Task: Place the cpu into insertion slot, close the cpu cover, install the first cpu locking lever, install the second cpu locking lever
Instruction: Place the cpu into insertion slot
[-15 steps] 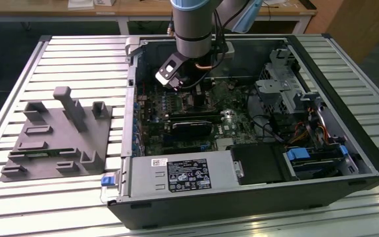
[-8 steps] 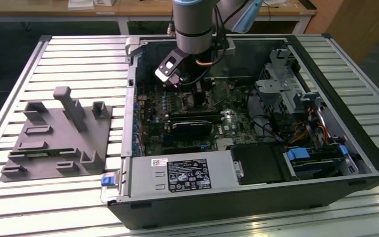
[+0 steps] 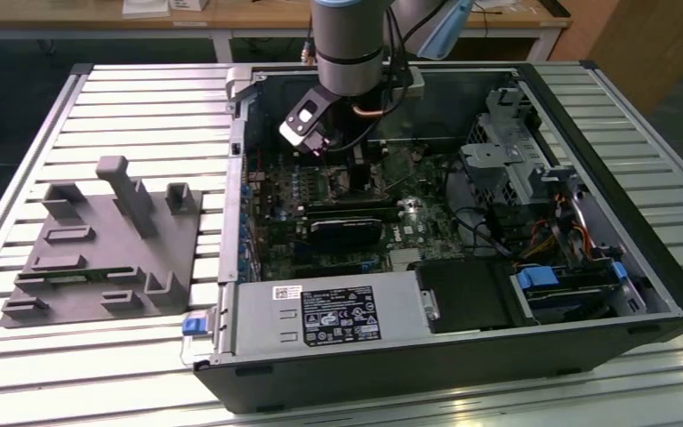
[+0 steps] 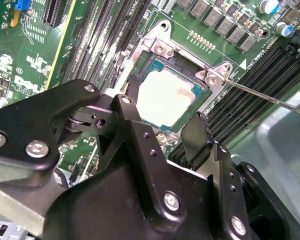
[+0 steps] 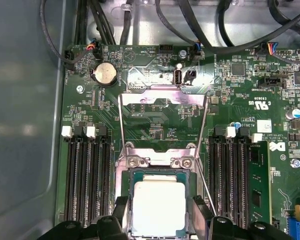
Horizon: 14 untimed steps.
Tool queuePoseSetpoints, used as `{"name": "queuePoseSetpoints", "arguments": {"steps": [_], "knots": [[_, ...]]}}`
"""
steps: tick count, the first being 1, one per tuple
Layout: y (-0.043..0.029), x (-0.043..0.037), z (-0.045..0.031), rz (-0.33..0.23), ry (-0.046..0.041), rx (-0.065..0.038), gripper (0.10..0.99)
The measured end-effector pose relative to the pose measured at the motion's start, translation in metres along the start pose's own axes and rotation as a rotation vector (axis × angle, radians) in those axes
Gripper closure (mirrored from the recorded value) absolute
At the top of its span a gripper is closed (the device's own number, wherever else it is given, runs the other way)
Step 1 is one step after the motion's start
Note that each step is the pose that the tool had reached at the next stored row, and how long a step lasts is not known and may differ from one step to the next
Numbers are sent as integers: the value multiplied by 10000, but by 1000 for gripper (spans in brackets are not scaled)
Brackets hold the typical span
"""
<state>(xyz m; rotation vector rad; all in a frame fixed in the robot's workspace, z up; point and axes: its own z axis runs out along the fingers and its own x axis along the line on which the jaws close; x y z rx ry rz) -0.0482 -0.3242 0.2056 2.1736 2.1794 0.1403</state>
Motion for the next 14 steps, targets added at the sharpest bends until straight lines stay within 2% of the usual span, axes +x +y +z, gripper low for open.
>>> {"name": "queuePoseSetpoints", "arguments": {"steps": [2, 3, 4, 5, 8, 9, 11, 12, 14], "knots": [[0, 0, -2, 0, -1, 1, 471], [0, 0, -3, 0, -1, 1, 490], [0, 0, -4, 0, 0, 0, 549], [0, 0, -5, 0, -1, 1, 549], [1, 0, -7, 0, 0, 0, 725], [1, 0, -8, 0, -1, 1, 725], [1, 0, -10, 0, -1, 1, 843], [1, 0, -11, 0, -1, 1, 843], [1, 0, -13, 0, -1, 1, 961]]}}
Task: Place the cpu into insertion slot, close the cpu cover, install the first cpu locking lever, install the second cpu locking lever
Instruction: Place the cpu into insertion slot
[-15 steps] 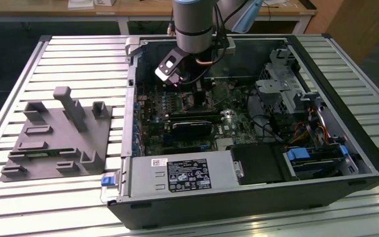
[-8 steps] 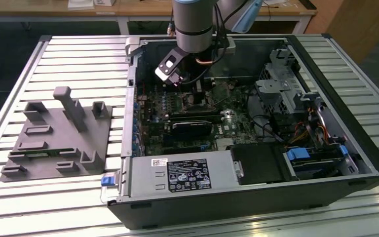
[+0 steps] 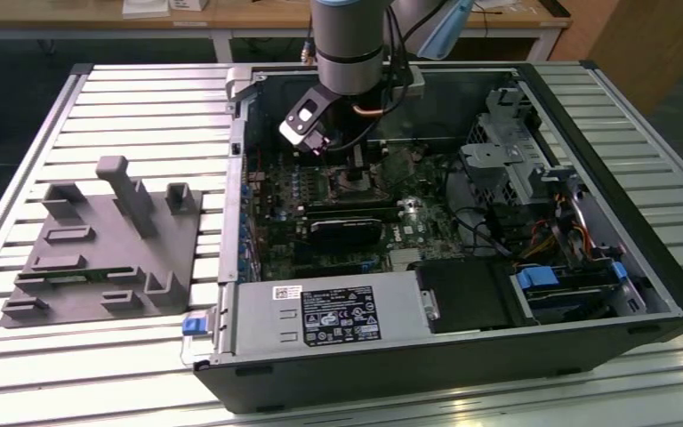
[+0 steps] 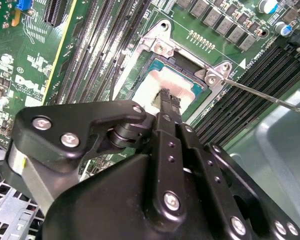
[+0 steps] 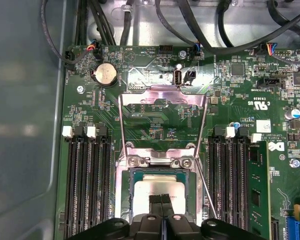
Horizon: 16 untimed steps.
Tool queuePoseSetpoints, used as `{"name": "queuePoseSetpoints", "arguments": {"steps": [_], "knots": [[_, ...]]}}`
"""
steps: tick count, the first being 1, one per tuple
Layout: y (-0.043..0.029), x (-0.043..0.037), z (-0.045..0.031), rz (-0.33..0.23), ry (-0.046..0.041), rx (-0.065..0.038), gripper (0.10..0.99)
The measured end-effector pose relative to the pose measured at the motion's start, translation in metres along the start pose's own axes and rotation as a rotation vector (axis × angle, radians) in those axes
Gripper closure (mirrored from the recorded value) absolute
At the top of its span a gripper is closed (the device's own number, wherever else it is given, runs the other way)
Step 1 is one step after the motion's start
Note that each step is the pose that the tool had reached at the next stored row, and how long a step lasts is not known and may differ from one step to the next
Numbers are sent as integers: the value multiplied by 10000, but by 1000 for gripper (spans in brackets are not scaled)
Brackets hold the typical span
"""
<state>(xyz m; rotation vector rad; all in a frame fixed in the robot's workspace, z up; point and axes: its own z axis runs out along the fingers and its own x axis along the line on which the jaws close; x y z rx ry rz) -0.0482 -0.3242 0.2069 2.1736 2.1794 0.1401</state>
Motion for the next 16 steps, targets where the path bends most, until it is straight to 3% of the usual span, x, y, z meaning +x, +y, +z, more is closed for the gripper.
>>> {"name": "queuePoseSetpoints", "arguments": {"steps": [11, 16], "knots": [[14, 1, -10, 1, -4, 48, 980], [22, 3, -79, 6, -1, 45, 980]]}}
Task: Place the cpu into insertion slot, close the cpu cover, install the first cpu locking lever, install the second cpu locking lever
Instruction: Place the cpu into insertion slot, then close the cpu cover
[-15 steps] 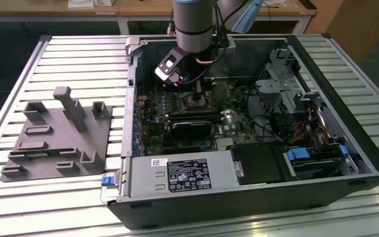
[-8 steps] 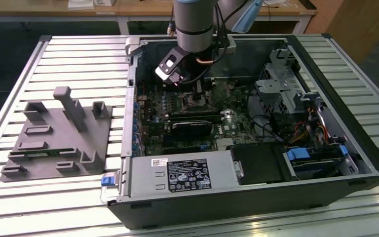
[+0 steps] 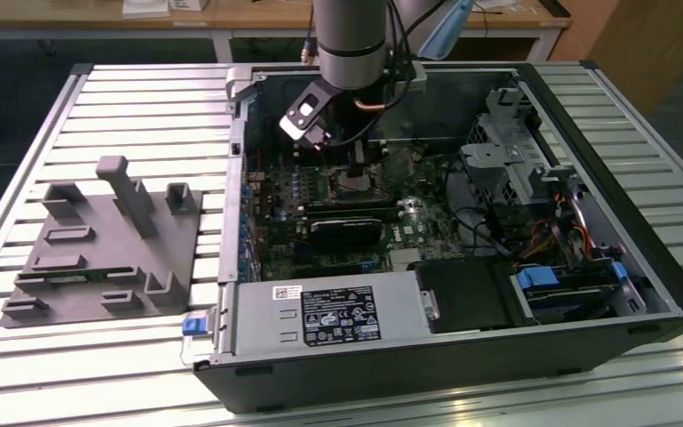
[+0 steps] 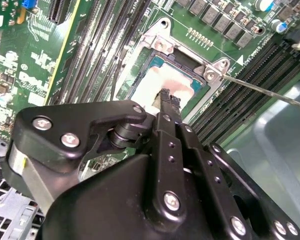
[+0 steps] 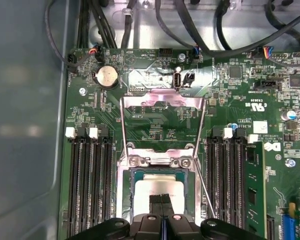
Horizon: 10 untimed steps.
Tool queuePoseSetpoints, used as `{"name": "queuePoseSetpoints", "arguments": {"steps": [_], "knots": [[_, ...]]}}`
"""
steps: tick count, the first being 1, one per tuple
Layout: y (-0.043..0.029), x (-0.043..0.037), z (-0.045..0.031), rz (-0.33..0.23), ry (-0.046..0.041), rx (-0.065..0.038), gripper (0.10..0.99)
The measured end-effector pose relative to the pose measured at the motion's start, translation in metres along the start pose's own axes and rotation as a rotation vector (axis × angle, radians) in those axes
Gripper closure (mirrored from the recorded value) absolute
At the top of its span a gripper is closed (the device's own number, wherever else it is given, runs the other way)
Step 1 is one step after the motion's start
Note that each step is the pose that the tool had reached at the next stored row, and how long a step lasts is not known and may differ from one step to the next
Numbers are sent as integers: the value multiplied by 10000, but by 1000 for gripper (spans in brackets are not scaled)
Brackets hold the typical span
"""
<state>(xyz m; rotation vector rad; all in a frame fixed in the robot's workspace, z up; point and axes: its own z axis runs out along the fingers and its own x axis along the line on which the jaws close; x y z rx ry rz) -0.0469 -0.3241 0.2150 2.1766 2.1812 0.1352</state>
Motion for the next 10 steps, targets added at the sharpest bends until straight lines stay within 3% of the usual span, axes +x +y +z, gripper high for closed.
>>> {"name": "queuePoseSetpoints", "arguments": {"steps": [4, 10], "knots": [[5, 1, -50, 7, 0, -1, 980], [6, 1, -57, 13, -1, -1, 980]]}}
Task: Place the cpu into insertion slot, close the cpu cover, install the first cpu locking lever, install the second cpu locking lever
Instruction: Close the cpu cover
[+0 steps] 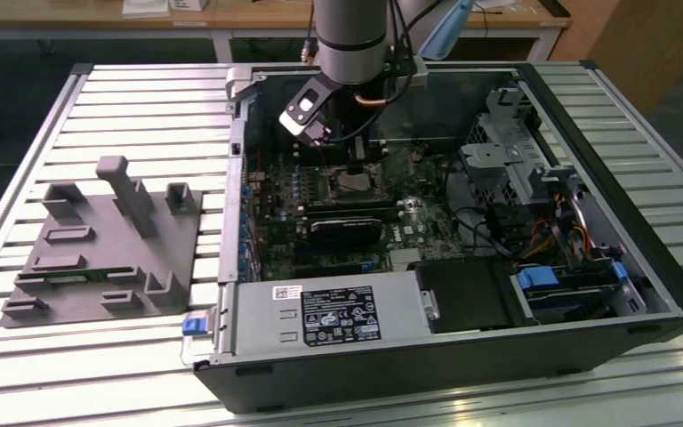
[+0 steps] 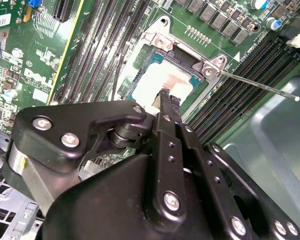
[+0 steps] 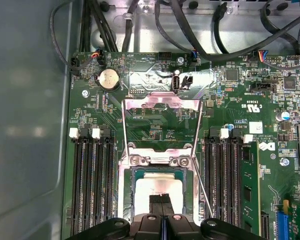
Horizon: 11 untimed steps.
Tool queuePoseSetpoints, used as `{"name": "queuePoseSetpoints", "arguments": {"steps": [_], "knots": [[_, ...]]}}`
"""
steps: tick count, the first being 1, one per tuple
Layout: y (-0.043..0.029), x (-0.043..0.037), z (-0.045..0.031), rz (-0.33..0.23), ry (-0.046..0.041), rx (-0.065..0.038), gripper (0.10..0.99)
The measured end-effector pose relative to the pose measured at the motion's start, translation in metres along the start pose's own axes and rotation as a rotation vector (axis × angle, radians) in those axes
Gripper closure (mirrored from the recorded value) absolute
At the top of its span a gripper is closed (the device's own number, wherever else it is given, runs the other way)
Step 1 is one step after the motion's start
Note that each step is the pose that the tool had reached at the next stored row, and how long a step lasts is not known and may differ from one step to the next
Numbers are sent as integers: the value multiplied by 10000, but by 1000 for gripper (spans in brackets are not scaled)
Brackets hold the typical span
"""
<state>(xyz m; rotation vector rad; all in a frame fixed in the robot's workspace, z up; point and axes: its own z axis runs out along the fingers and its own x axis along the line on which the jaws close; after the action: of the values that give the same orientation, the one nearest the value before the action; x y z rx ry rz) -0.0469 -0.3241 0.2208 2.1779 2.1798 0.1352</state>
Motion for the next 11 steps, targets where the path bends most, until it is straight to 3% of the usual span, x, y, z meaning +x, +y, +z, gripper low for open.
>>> {"name": "queuePoseSetpoints", "arguments": {"steps": [8, 11], "knots": [[0, 0, -1, 1, 0, 0, 980], [4, 1, -34, 1, -2, 1, 980]]}}
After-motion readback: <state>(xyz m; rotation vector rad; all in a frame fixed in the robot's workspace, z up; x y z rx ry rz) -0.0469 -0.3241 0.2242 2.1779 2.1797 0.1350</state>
